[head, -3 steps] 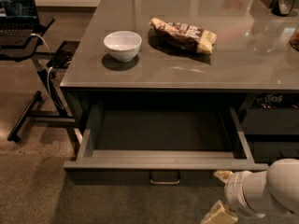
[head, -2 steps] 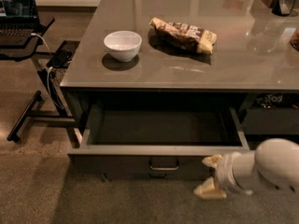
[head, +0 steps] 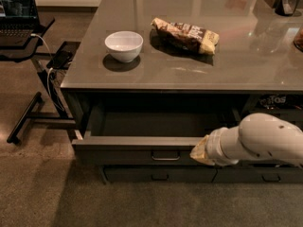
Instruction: Close top drawer
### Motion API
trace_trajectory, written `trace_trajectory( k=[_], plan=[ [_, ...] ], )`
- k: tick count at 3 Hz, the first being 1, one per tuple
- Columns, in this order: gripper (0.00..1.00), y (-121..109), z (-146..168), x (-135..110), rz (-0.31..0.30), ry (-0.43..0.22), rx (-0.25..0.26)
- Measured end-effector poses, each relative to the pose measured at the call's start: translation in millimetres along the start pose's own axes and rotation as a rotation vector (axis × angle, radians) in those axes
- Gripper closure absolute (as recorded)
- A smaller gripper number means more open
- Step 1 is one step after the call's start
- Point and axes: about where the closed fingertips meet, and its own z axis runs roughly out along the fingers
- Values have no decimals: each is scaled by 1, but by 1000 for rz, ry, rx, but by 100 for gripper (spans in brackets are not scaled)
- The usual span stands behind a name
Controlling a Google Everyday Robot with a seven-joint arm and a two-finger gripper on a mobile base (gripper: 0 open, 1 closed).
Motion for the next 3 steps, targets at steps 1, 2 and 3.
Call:
trace_trajectory(
  k=[1,2,3],
  plan=[
    [100,-15,7,-1,-1,1,19],
    [81,-15,7,-1,-1,1,19],
    [58,-15,7,-1,-1,1,19]
  ],
)
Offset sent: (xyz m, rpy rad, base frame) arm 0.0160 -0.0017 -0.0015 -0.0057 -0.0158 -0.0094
